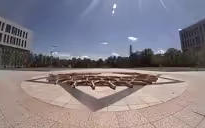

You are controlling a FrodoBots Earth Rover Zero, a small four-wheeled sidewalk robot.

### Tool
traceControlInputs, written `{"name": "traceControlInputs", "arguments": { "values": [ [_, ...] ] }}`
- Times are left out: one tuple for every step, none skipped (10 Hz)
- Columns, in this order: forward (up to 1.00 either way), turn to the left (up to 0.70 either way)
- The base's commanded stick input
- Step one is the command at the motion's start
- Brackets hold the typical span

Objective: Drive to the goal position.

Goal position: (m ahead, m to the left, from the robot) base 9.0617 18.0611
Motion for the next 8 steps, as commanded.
{"name": "traceControlInputs", "arguments": {
  "values": [
    [0.07, 0.0],
    [0.07, 0.0],
    [0.07, 0.0],
    [0.06, 0.0],
    [0.06, 0.0],
    [0.07, 0.0],
    [0.06, 0.0],
    [0.06, 0.0]
  ]
}}
